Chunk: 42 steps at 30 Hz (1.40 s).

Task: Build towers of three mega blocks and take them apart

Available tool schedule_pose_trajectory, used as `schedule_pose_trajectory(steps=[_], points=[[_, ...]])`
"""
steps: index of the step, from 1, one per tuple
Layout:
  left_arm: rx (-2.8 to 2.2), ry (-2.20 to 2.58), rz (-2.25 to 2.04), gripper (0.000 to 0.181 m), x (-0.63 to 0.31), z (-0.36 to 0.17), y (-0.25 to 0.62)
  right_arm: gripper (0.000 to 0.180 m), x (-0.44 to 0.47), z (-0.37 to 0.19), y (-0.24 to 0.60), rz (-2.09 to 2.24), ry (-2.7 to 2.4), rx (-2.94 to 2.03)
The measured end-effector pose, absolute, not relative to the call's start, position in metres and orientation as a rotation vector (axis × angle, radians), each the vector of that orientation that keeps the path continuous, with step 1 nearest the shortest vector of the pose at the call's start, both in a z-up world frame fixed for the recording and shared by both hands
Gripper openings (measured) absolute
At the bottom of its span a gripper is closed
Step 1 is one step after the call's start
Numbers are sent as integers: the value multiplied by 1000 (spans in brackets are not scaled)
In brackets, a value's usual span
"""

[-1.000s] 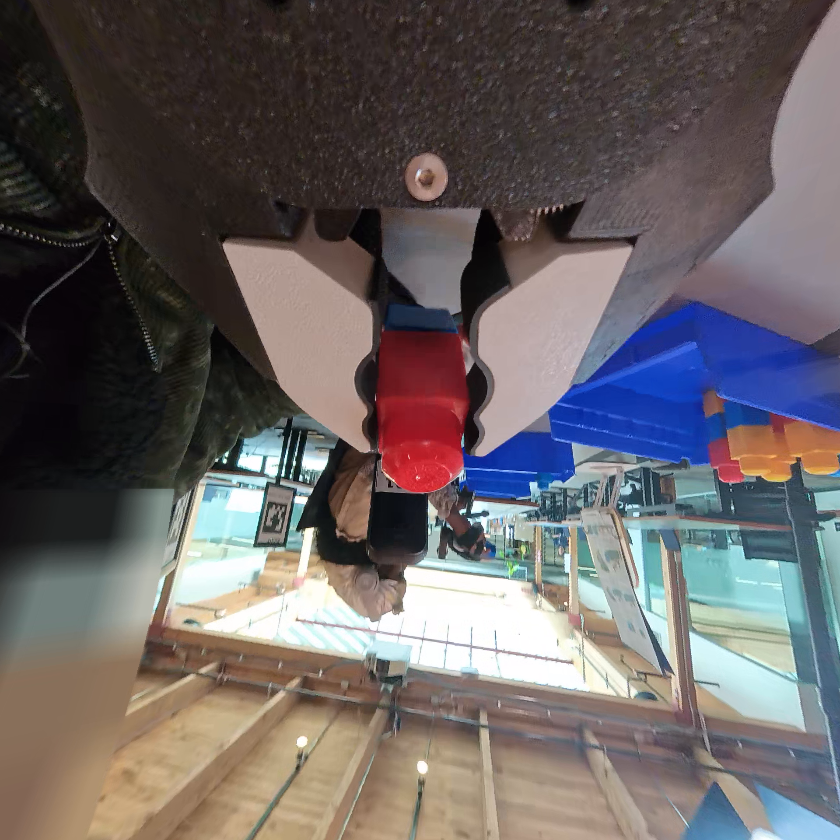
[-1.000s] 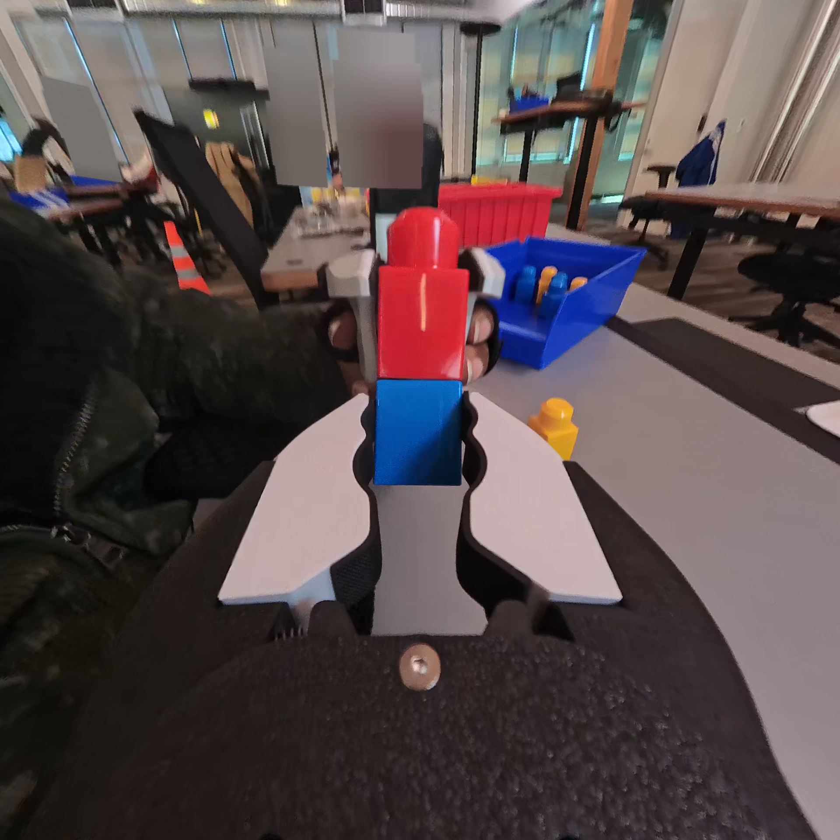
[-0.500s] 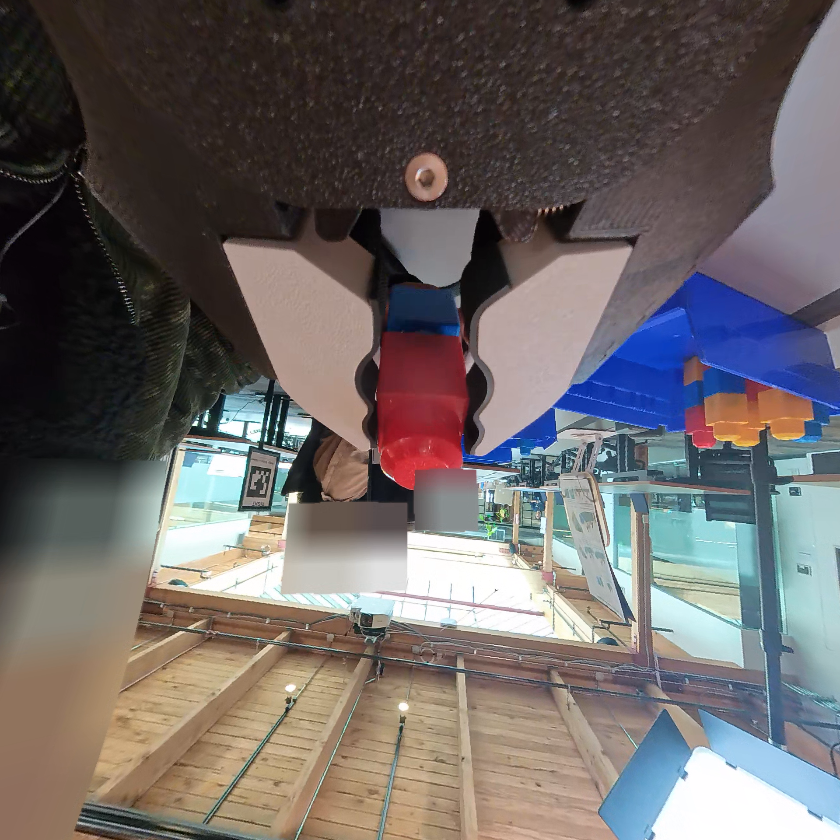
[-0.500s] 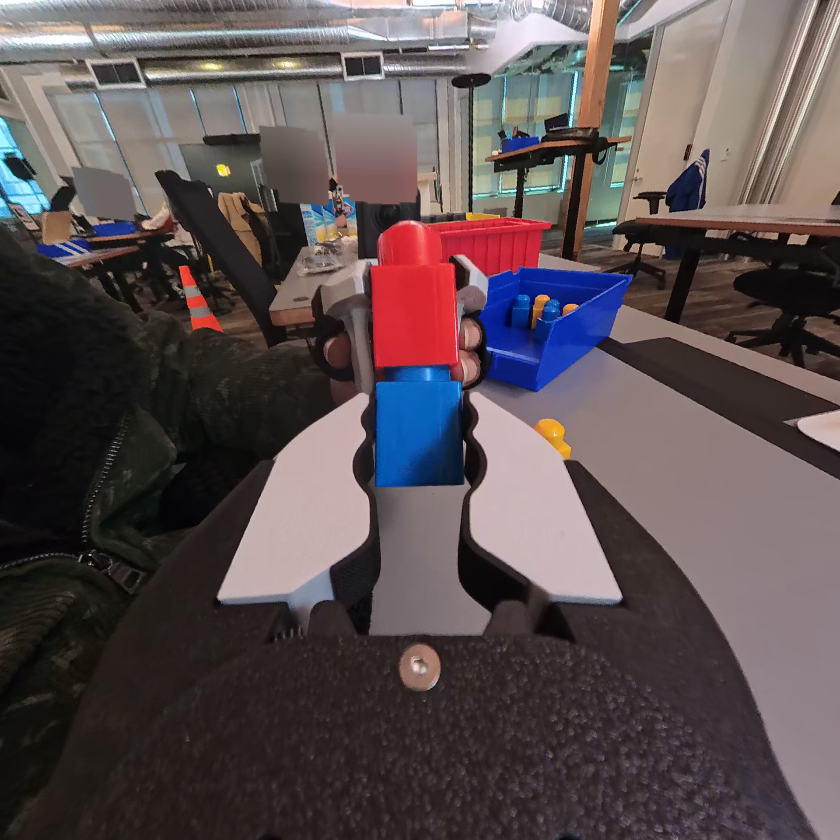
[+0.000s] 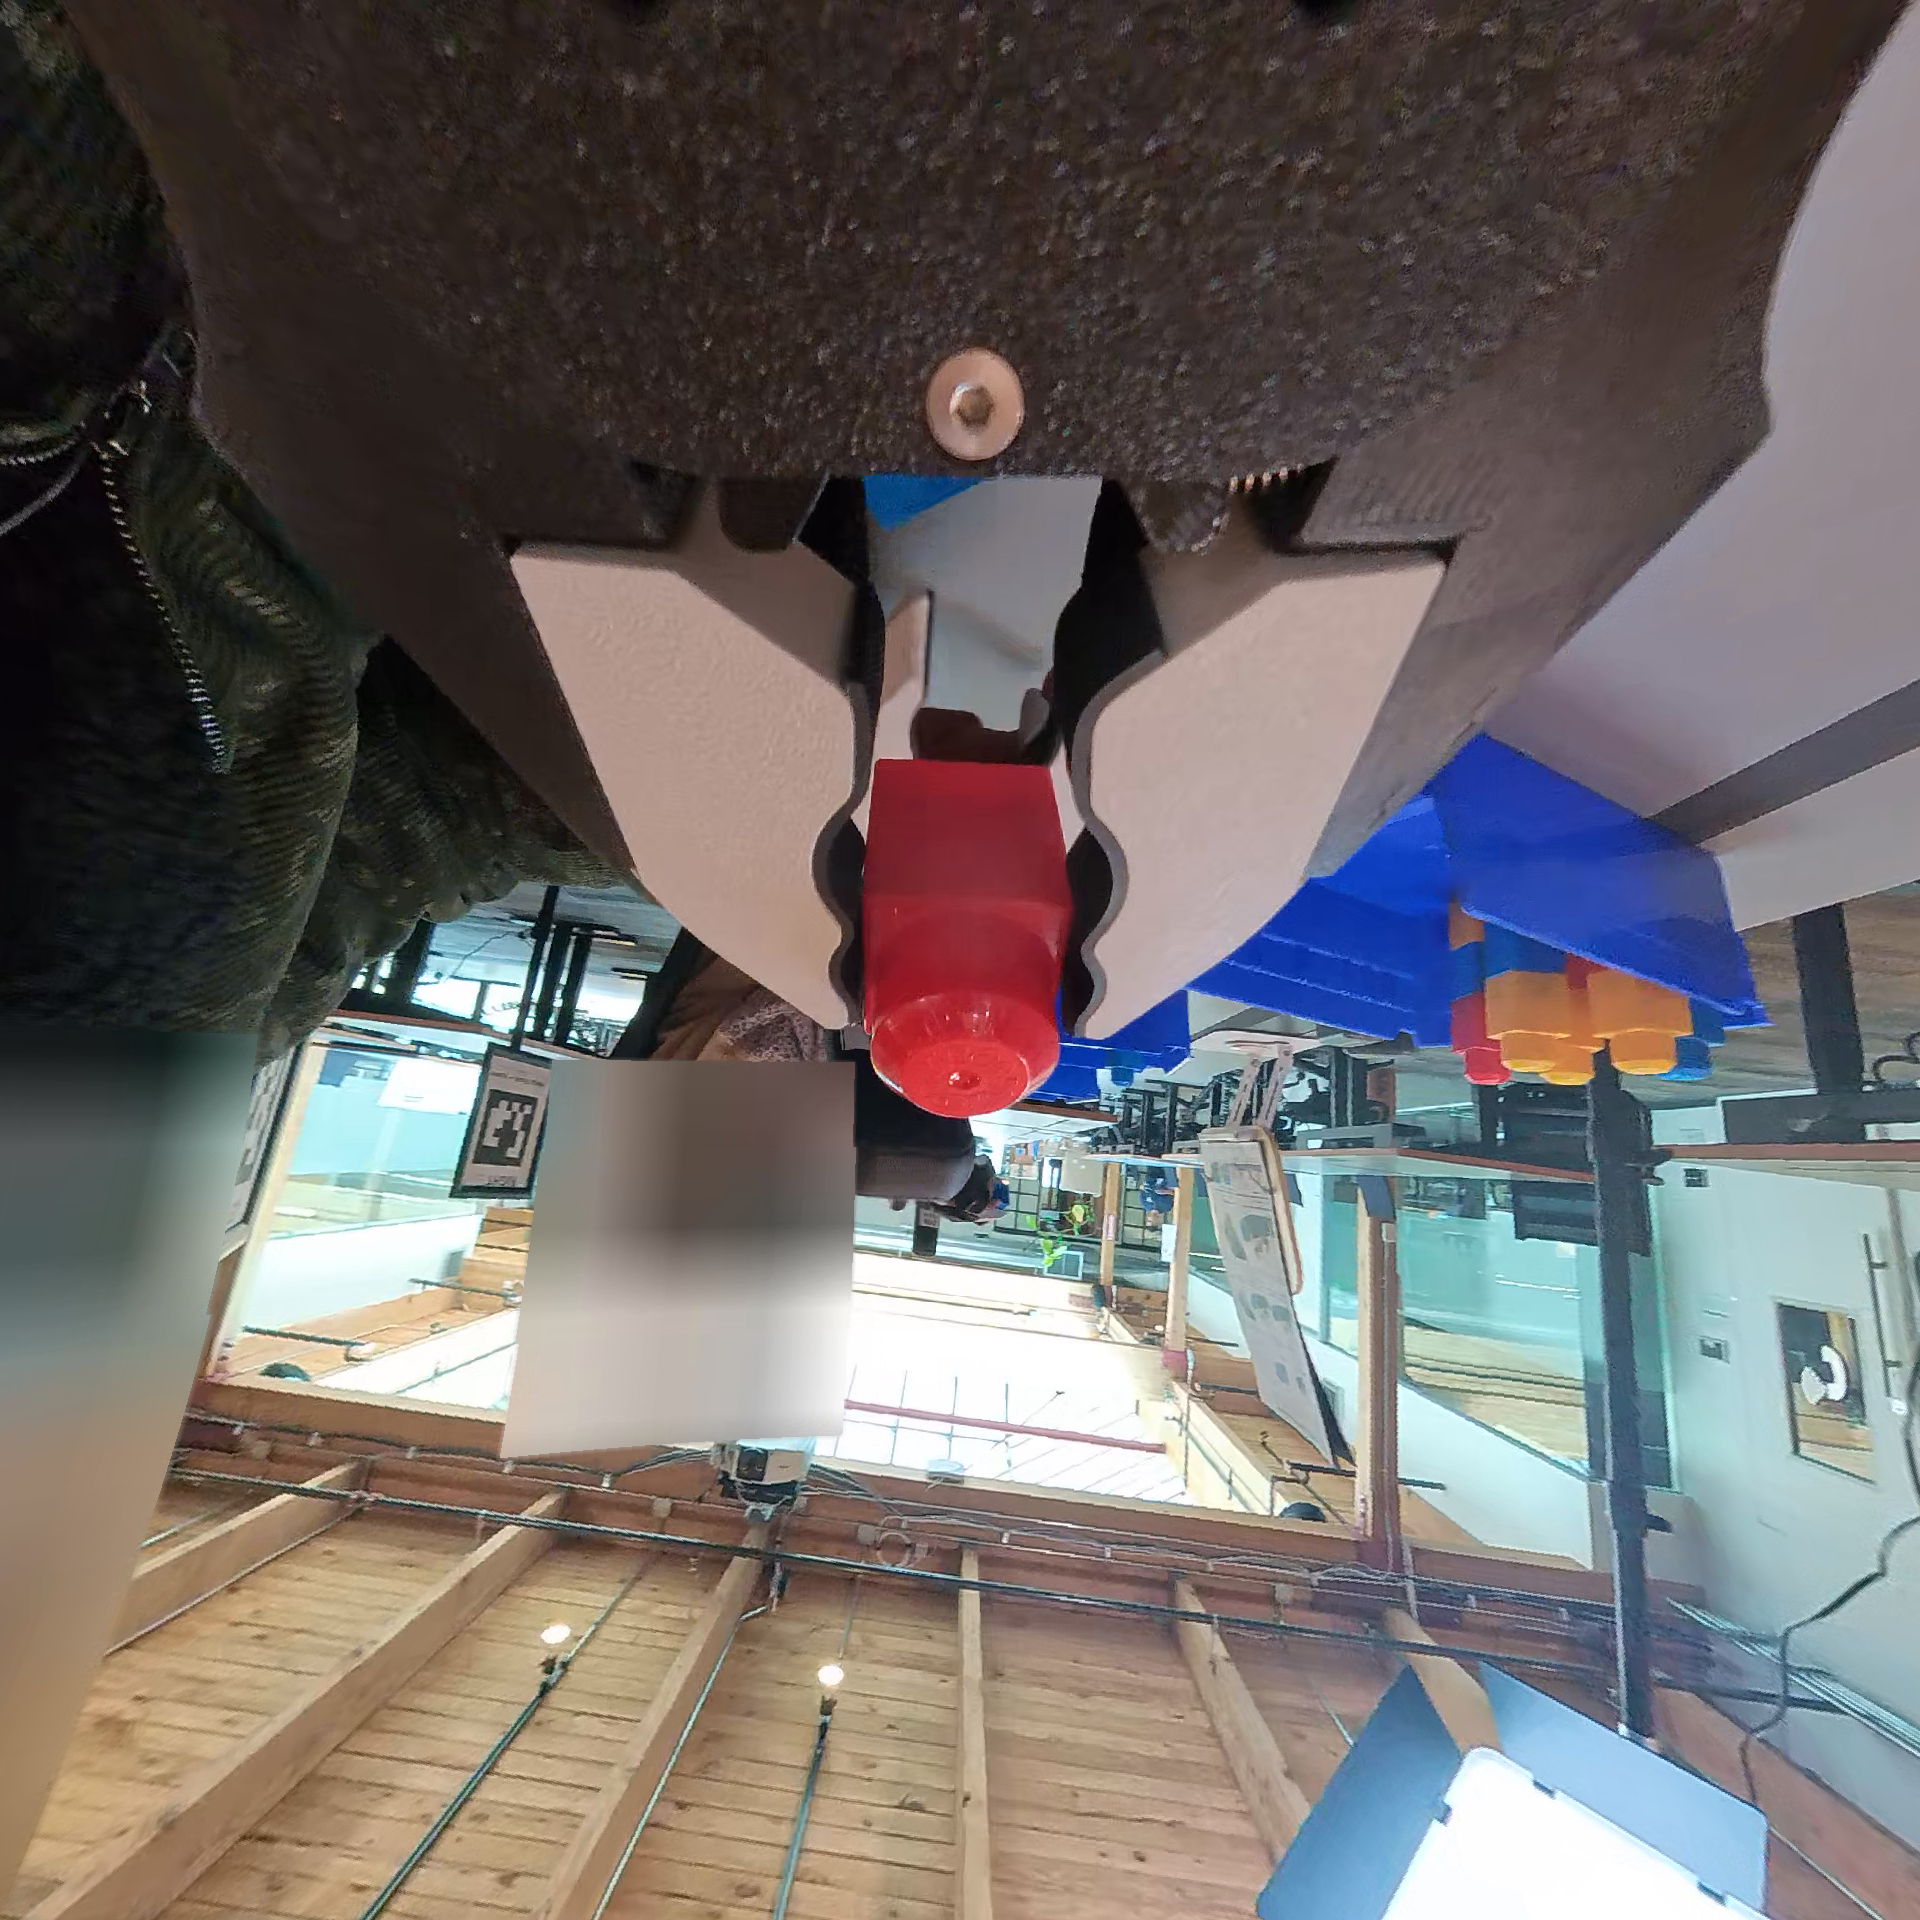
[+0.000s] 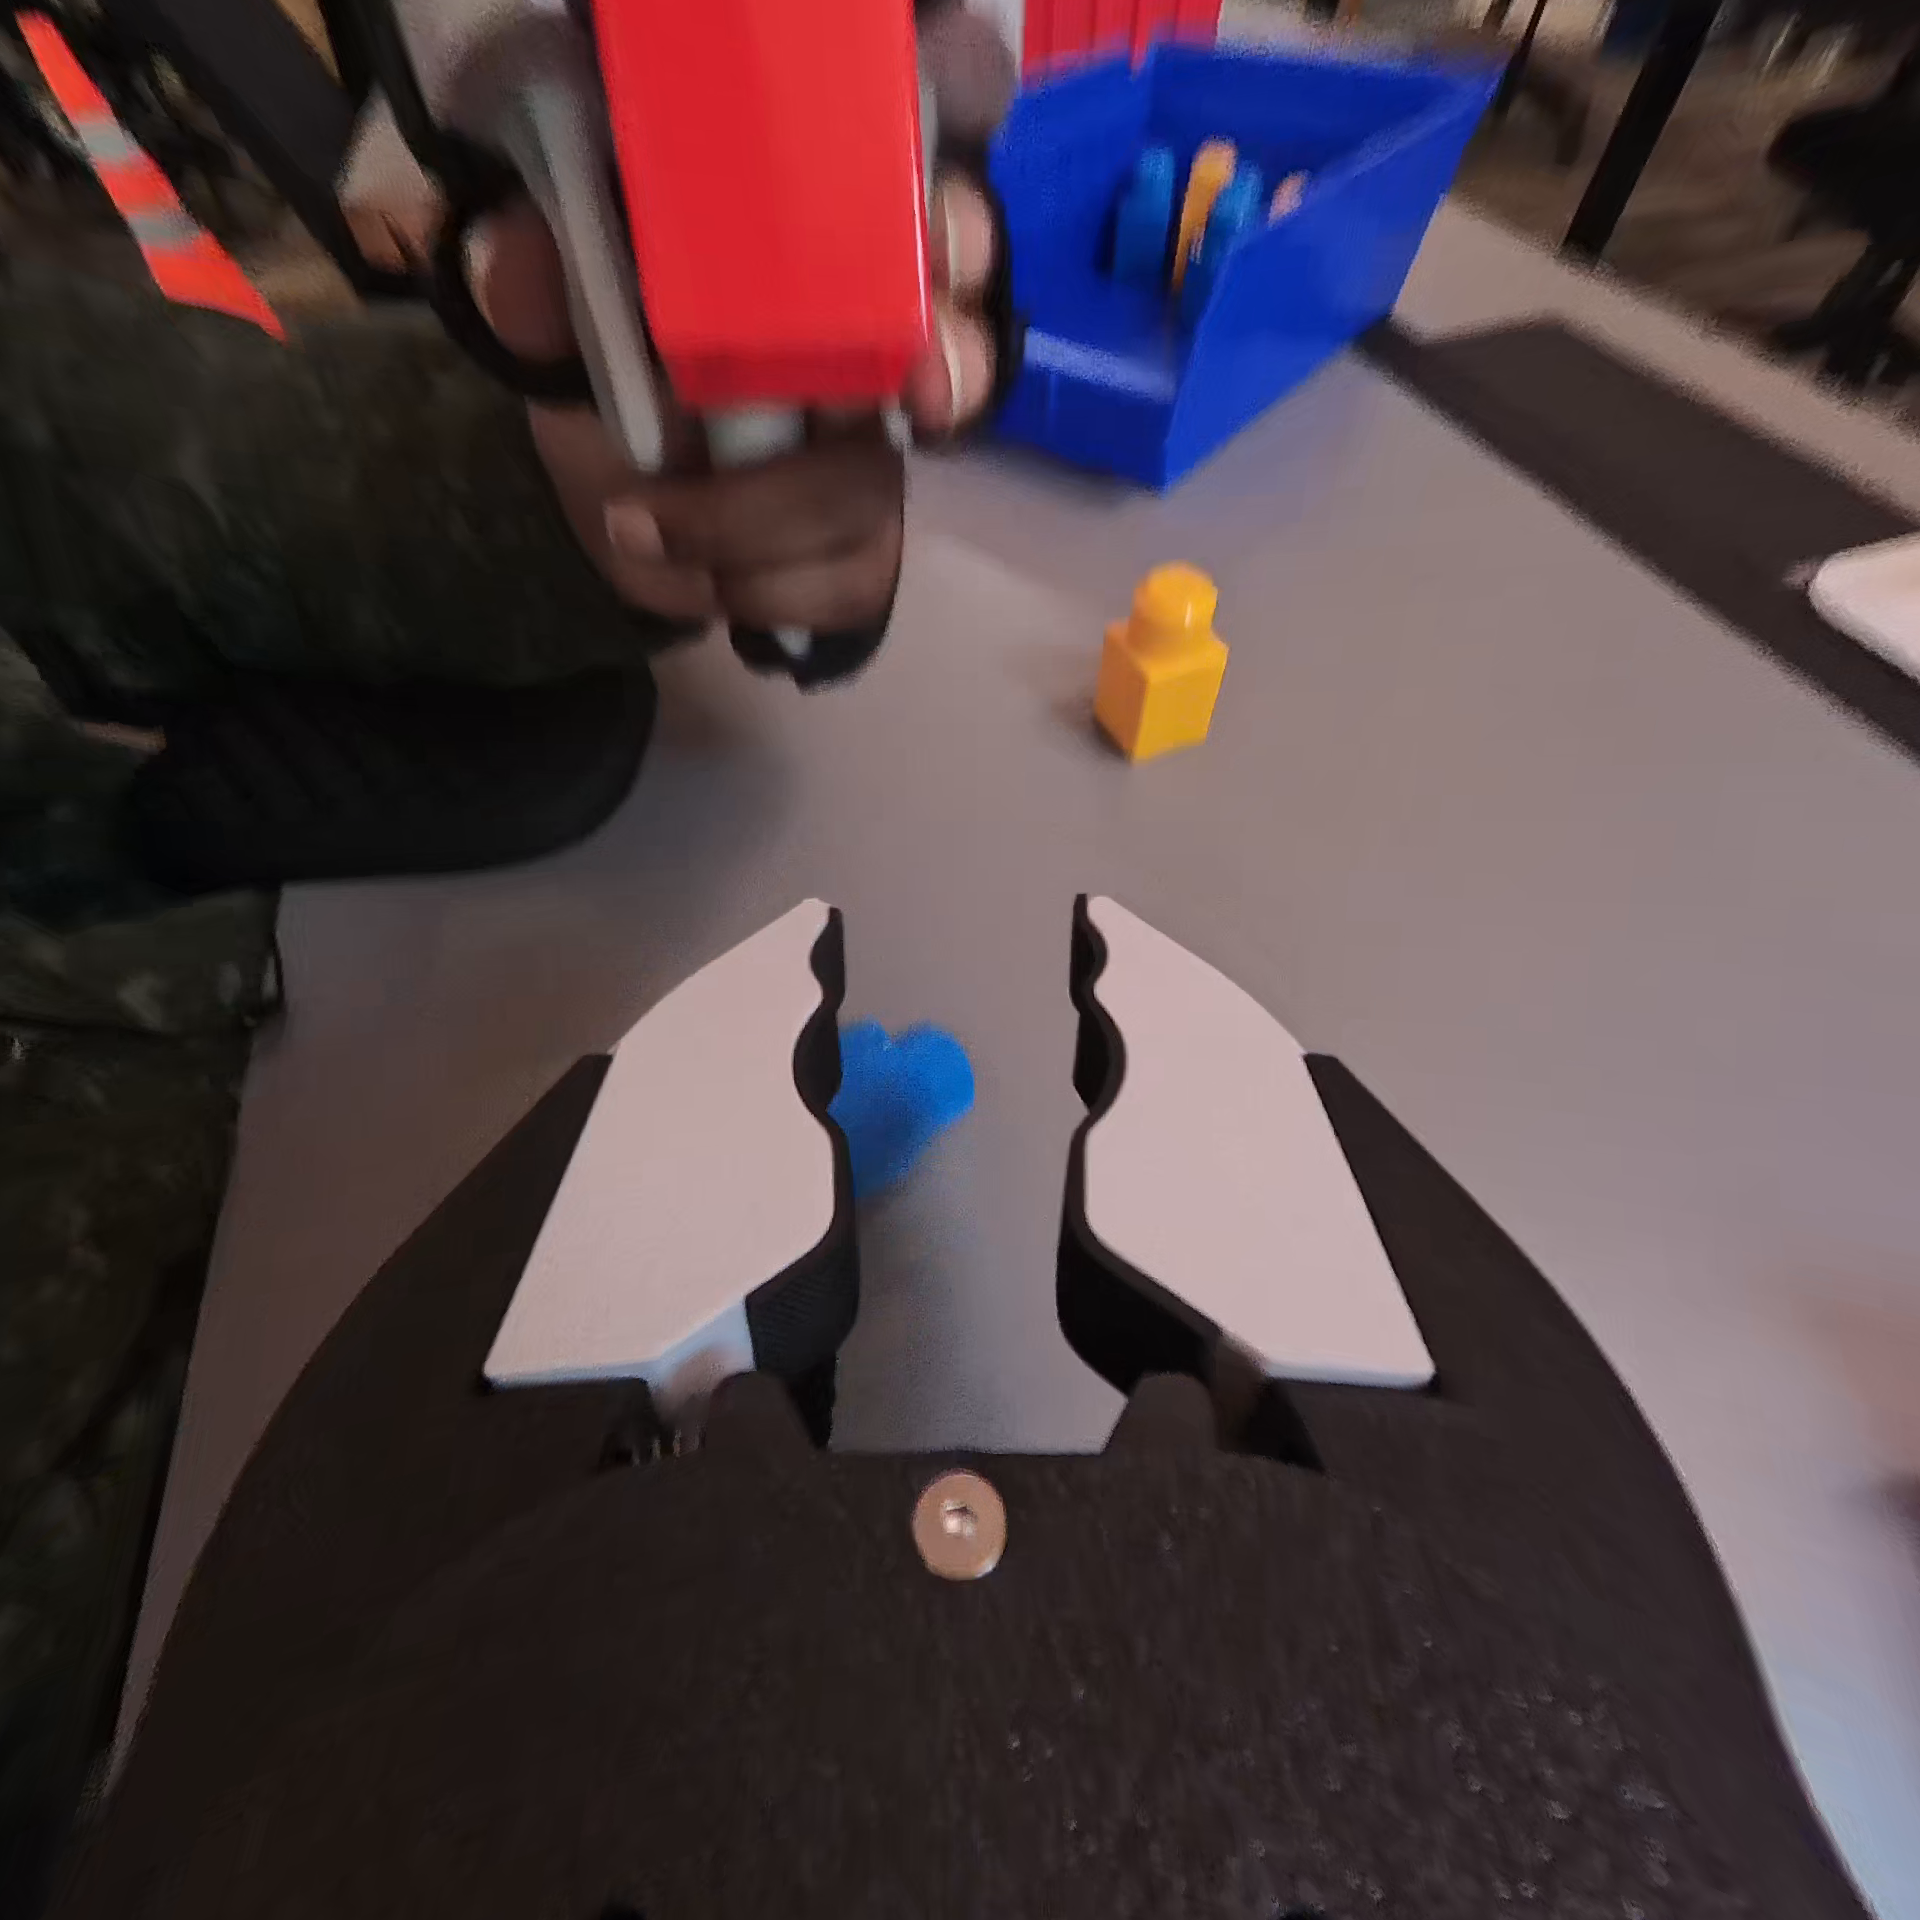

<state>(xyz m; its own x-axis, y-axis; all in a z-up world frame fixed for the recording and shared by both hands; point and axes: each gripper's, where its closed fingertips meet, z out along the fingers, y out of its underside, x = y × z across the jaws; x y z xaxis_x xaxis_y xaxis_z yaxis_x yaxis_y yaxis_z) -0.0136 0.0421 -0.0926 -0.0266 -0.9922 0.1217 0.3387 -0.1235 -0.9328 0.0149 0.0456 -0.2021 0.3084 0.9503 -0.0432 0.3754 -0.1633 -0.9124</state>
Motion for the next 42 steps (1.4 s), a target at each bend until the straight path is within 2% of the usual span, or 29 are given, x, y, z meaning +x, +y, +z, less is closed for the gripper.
schedule_pose_trajectory(steps=[6,10,13,16,18,20,24,26,32,42], points=[[-1094,878,-1384,36,-20,-102,55,68,26,-255,20,726,-1524,-1932],[-1135,853,-1340,36,-21,-105,65,75,22,-275,2,654,-1593,-2132],[-1151,862,-1305,36,-21,-108,67,64,15,-285,7,577,-1487,-2287],[-1146,863,-1299,36,-26,-106,68,39,18,-296,17,474,-1471,-2352],[-1135,859,-1328,36,-31,-104,66,39,23,-296,20,453,-1509,-2325],[-1112,835,-1389,36,-36,-99,62,38,13,-281,24,596,-1505,-2149],[-1065,828,-1556,36,-32,-91,45,38,-10,-200,24,997,-1296,-1718],[-1062,874,-1598,36,-22,-94,33,38,-14,-181,18,1045,-1274,-1616],[-1099,970,-1616,37,-6,-107,20,38,-20,-155,12,1086,-1187,-1481],[-965,876,-1654,37,-6,-87,13,37,-24,-134,9,1086,-1026,-1366]])
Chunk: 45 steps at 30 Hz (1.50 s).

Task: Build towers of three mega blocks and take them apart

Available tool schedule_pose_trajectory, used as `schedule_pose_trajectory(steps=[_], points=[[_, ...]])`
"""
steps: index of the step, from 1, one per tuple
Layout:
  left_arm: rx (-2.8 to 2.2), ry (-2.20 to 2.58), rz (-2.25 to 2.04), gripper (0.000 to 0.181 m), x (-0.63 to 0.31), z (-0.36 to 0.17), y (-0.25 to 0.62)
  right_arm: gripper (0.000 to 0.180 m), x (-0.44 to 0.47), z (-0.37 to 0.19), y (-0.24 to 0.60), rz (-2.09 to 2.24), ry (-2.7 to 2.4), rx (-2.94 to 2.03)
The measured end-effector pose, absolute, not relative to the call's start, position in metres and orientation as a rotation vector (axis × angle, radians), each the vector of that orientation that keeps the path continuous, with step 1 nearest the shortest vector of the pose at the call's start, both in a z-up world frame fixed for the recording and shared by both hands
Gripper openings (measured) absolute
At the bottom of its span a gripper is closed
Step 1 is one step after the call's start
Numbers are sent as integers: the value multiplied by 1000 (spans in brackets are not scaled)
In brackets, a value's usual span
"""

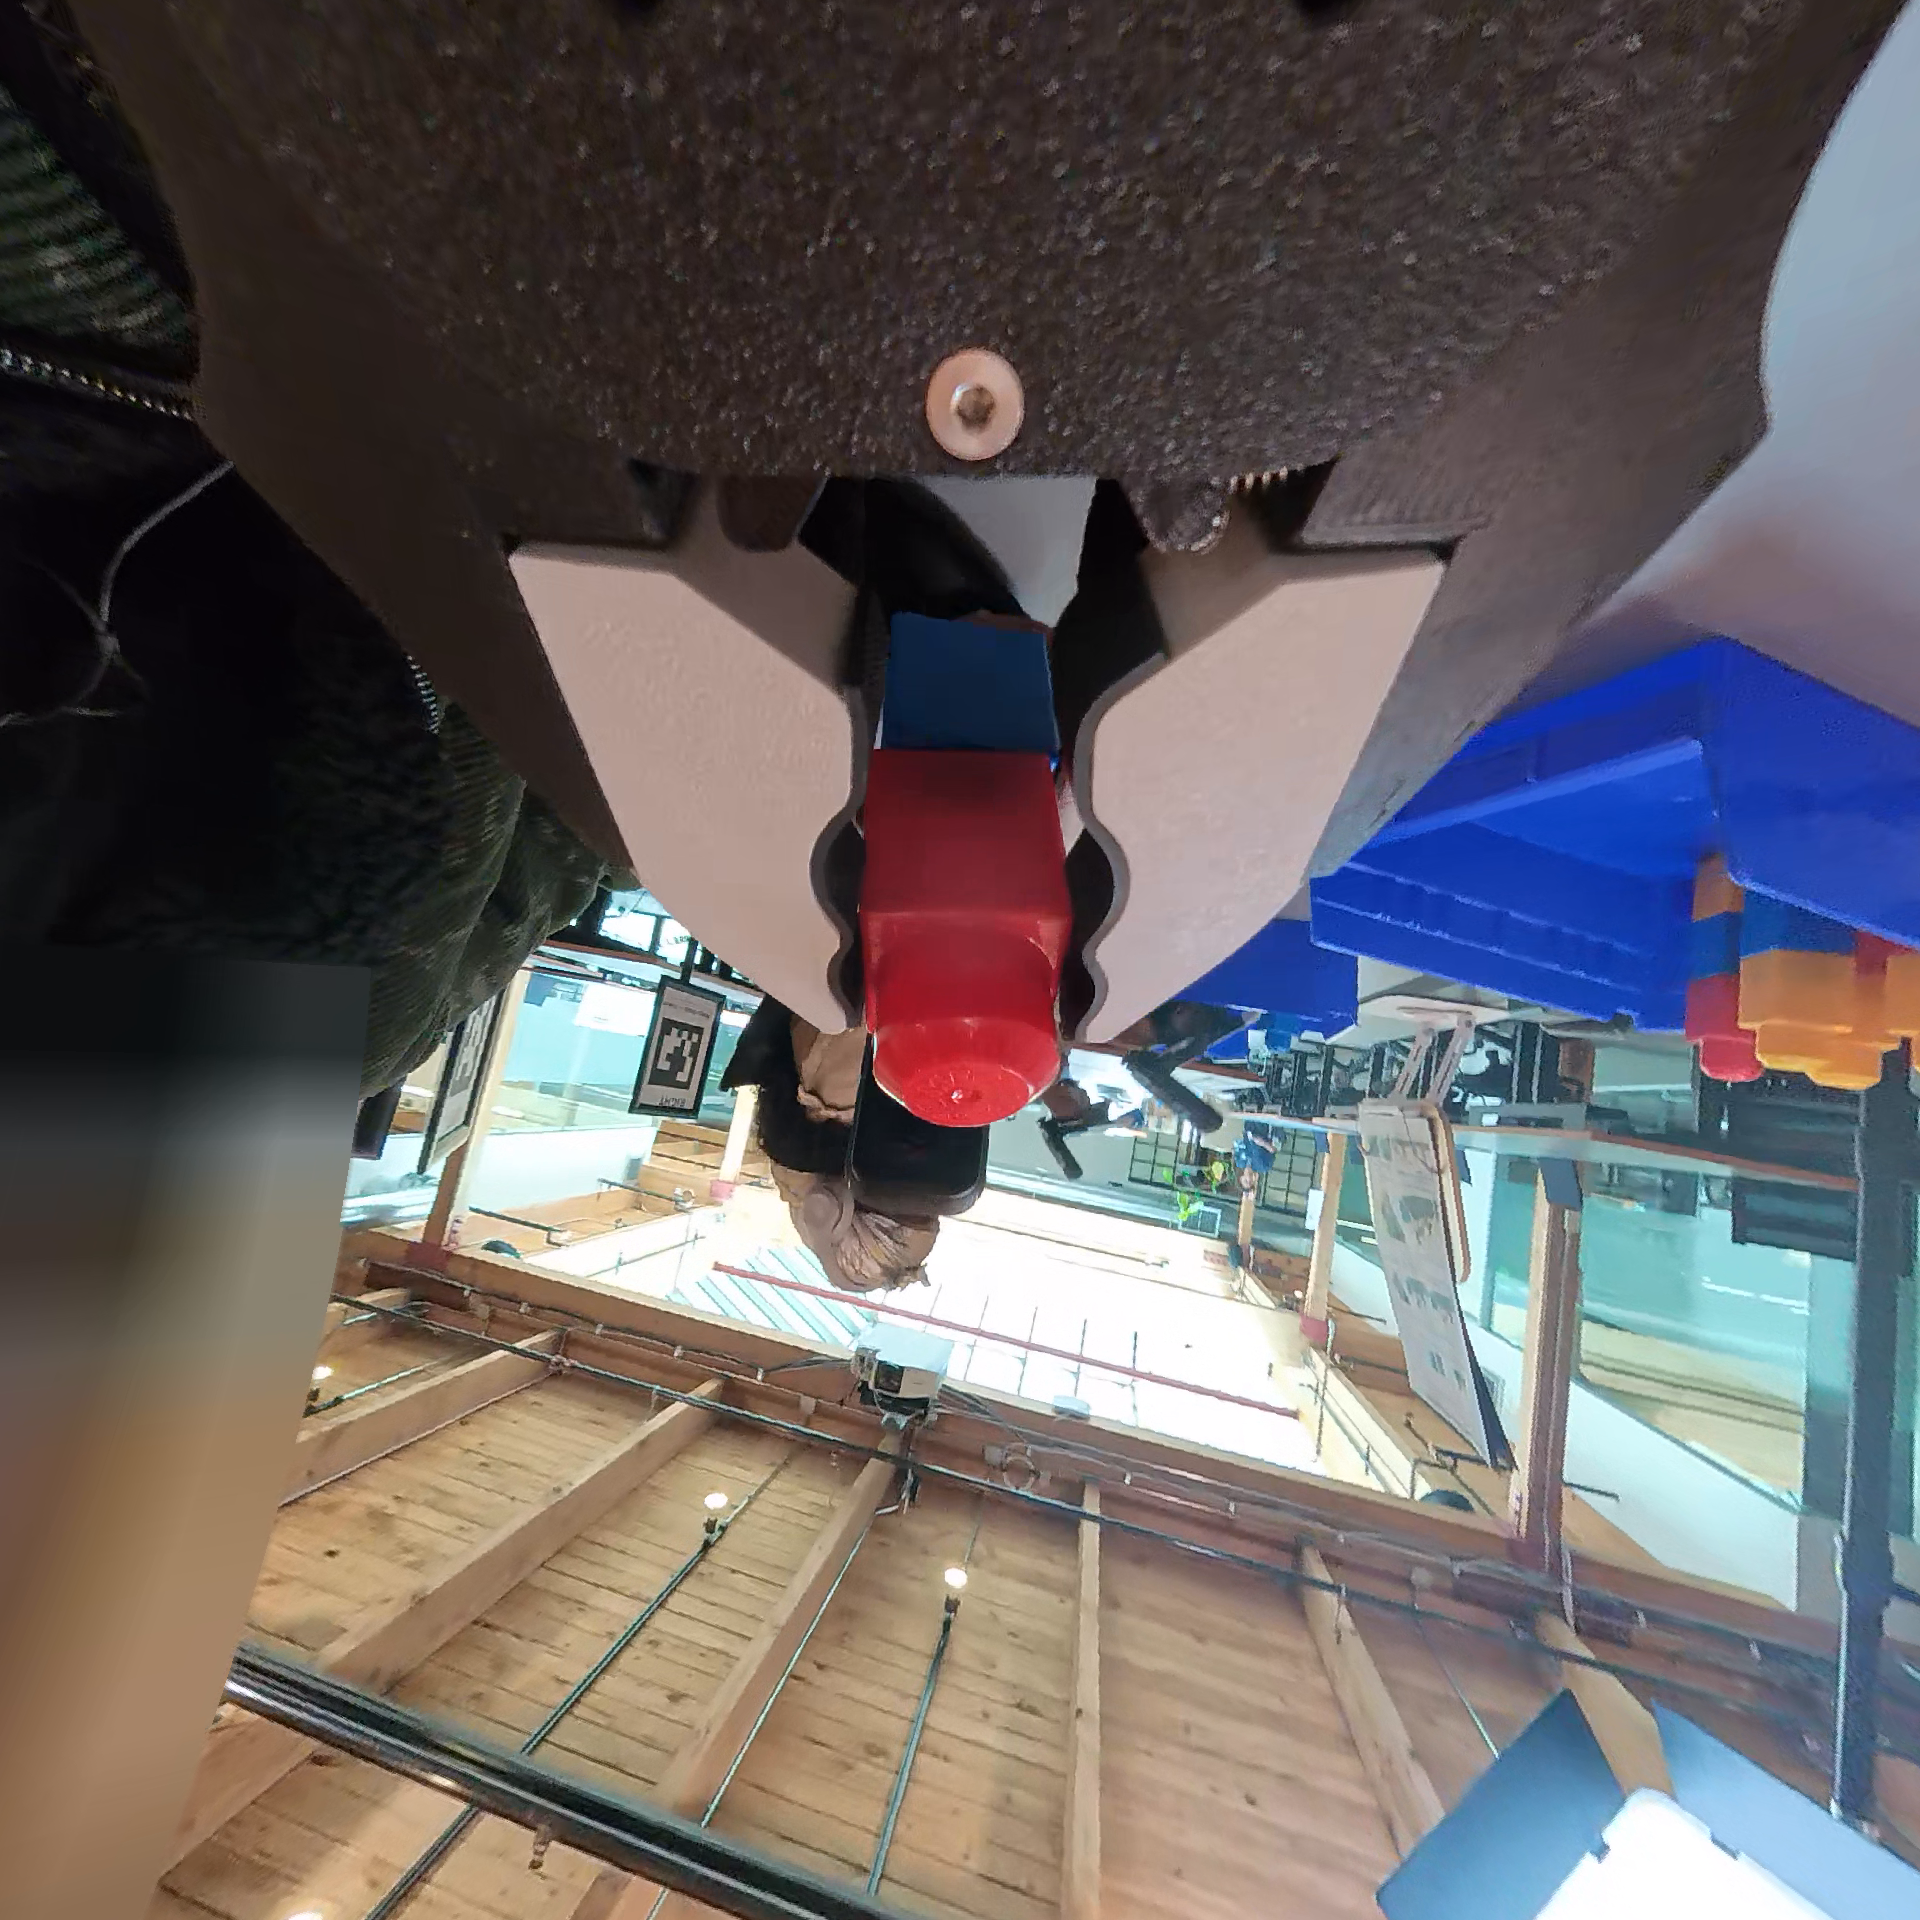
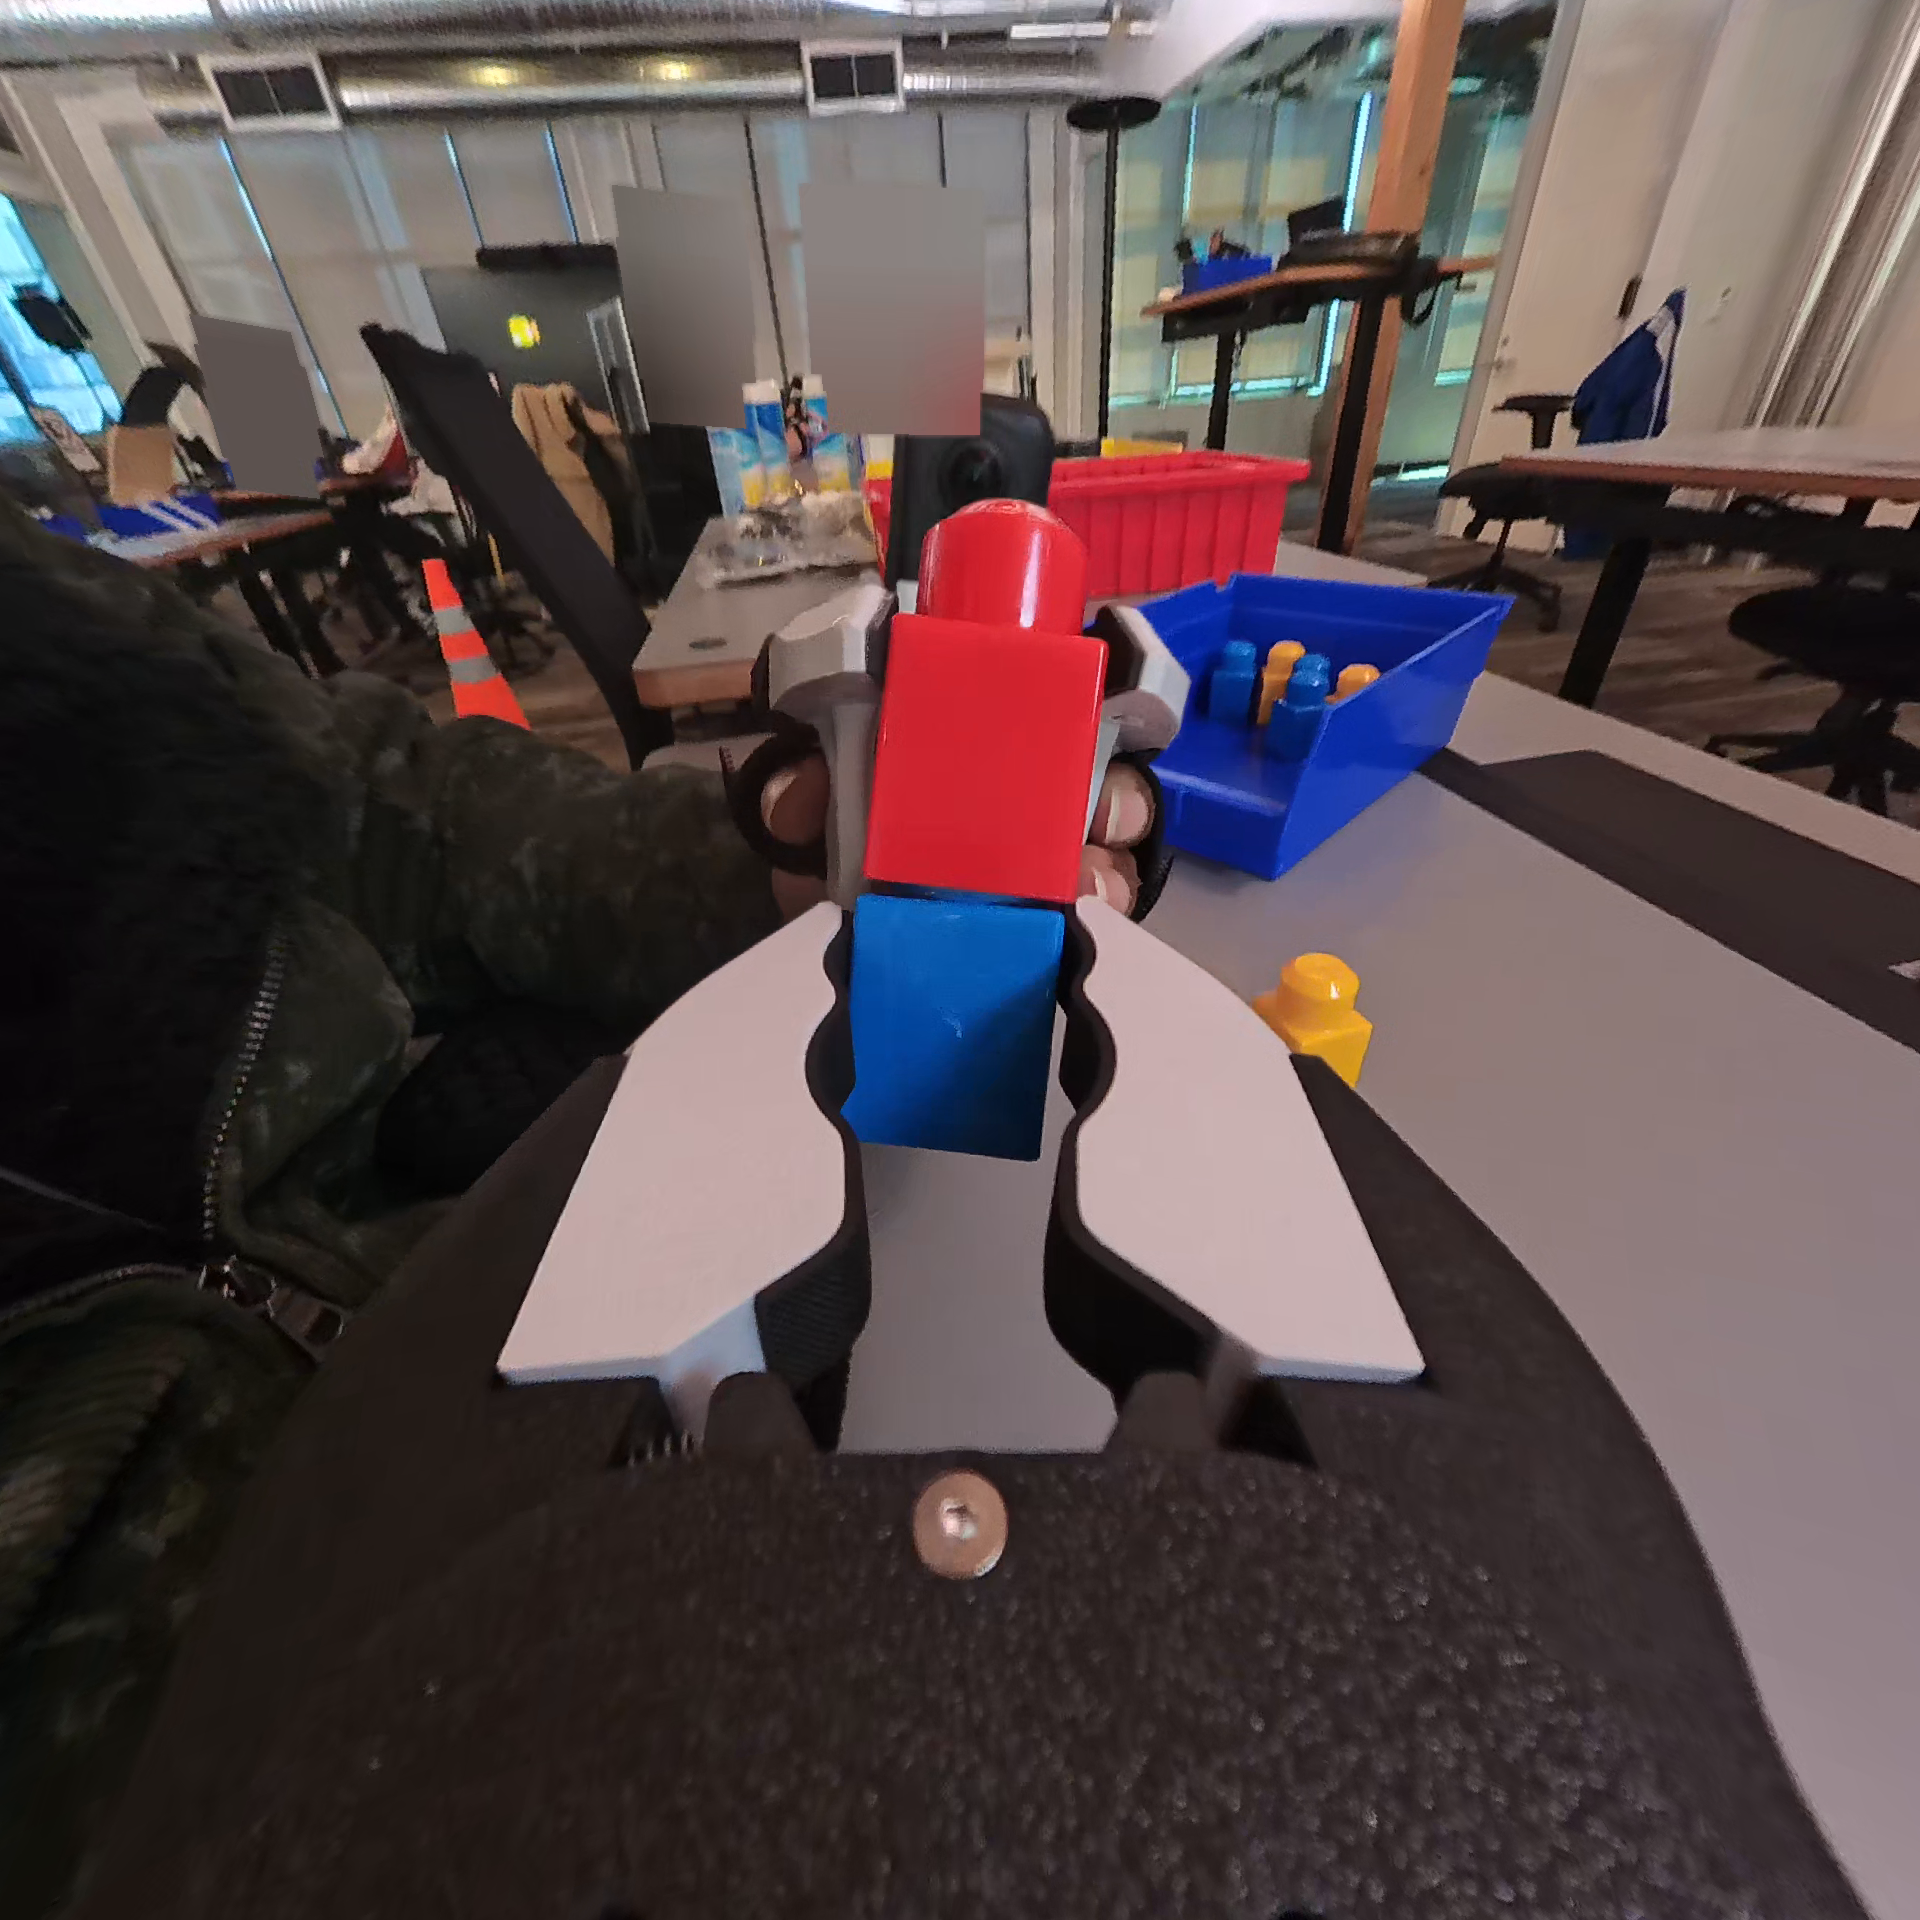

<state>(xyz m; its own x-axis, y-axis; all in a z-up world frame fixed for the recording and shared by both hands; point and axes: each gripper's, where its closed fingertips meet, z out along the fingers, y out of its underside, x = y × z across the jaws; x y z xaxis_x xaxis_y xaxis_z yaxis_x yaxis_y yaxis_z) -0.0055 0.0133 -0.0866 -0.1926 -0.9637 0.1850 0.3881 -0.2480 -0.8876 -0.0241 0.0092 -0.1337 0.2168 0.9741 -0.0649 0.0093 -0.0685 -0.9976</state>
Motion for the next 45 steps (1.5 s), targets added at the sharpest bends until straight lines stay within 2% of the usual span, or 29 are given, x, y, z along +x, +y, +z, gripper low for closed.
schedule_pose_trajectory(steps=[5,19,45], points=[[-905,939,-1611,38,-6,-79,4,36,-25,-122,3,1102,-988,-1304],[-915,1169,-1500,38,-8,-100,-8,37,-26,-137,-7,1072,-1124,-1311],[-960,1144,-1419,37,-5,-100,-4,36,-25,-141,-2,1031,-1119,-1324]])
